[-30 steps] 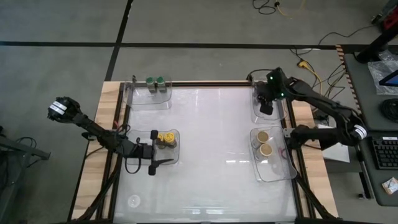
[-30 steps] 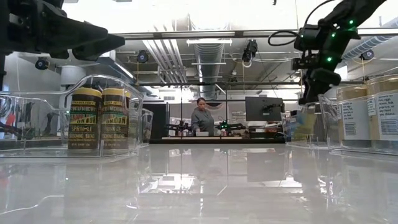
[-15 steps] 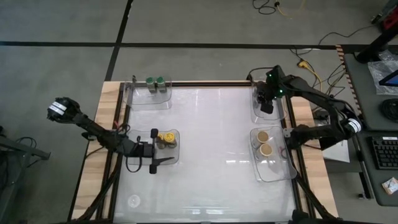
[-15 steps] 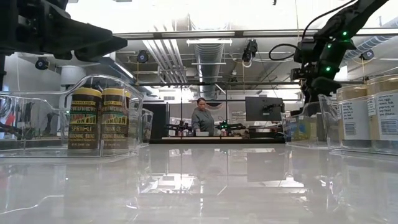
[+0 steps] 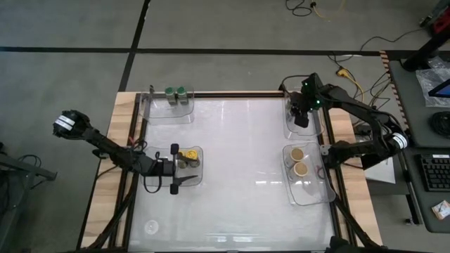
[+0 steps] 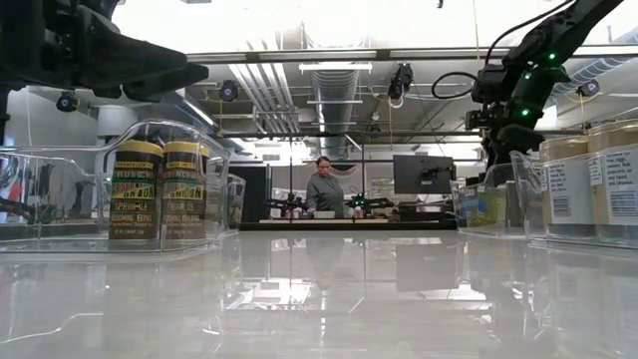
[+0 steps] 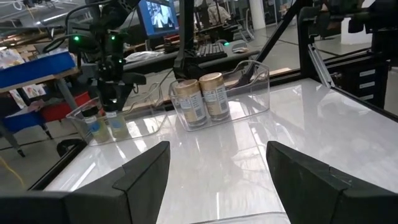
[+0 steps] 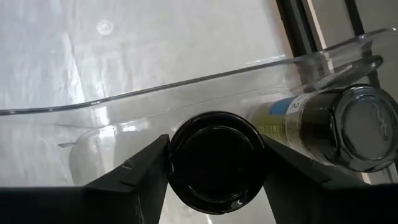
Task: Sort spices by type
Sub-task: Put the black spice bottle into the top right transparent bin, then return to Home Position
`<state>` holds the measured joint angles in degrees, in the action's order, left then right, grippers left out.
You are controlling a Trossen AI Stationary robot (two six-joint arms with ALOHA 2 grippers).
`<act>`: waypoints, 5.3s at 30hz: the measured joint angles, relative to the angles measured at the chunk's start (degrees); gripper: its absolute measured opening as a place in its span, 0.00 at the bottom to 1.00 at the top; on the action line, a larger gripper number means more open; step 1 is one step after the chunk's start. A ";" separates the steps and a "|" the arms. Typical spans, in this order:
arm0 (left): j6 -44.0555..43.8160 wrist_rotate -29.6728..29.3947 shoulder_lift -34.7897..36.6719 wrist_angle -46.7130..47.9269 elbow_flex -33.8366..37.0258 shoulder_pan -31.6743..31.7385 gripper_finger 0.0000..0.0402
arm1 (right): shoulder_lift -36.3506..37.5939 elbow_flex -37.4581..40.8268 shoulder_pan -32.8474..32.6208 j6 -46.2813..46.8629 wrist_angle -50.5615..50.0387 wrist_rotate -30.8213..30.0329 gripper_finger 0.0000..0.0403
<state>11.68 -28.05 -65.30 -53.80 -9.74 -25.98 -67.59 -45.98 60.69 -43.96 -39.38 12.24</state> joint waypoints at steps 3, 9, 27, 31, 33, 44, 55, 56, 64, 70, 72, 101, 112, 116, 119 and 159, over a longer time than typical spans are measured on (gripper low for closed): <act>0.00 0.02 0.00 -0.15 0.00 0.00 0.62 | 0.10 0.01 0.00 0.58 -0.15 -0.17 0.55; 0.00 0.04 0.00 -0.15 0.00 0.00 0.62 | 1.49 0.24 -0.04 0.63 -0.93 -0.30 0.66; -0.21 0.07 0.00 -0.20 0.00 0.00 0.62 | 14.35 -1.53 -0.17 9.79 -11.26 -0.27 0.74; 0.73 0.12 0.00 -0.20 0.00 0.42 0.62 | 16.22 -1.00 -0.17 12.56 -17.17 -0.25 0.71; 1.16 0.12 0.00 -0.21 0.00 0.83 0.62 | 16.37 0.20 -0.17 13.19 -17.26 -0.25 0.69; 1.97 1.72 0.00 -0.20 0.00 1.25 0.62 | 12.21 5.07 -0.17 12.98 -5.88 -0.25 0.61; 1.64 1.70 0.00 -0.17 0.00 1.25 0.62 | 11.78 5.07 -0.17 12.97 -2.12 -1.60 0.62; 1.48 1.70 0.00 -0.17 0.00 1.25 0.62 | 11.95 5.07 -0.17 13.30 -2.69 -1.92 0.63; 1.75 1.68 0.00 -0.17 0.00 1.29 0.62 | 11.88 5.11 -0.19 22.47 -8.04 2.45 0.60; 1.90 1.66 0.00 -0.28 0.00 1.33 0.62 | 11.87 5.11 -0.44 45.72 -2.82 3.01 0.53; 2.11 1.66 0.00 -0.31 0.00 1.33 0.62 | 11.87 5.11 -0.44 48.80 -3.69 3.05 0.51; 1.35 1.65 0.02 5.46 0.00 1.33 0.62 | 7.08 6.02 -7.77 86.66 0.29 -4.15 0.46; 0.44 1.66 0.02 6.38 0.01 1.03 0.62 | 4.54 6.03 -9.26 90.61 4.06 -9.20 0.43; 0.24 1.66 0.02 6.40 0.02 1.03 0.62 | 3.51 6.05 -9.46 90.53 4.24 -12.25 0.44; 0.11 1.66 0.02 6.40 0.00 1.03 0.62 | 3.63 6.05 -9.42 90.27 4.57 -14.63 0.45; -3.54 5.96 15.98 1.66 0.01 0.52 0.62 | 24.04 24.30 -52.79 52.95 57.21 -15.52 0.31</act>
<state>8.14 -22.10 -49.31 -52.14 -9.73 -25.45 -43.55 -21.67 7.90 8.99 17.83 -3.27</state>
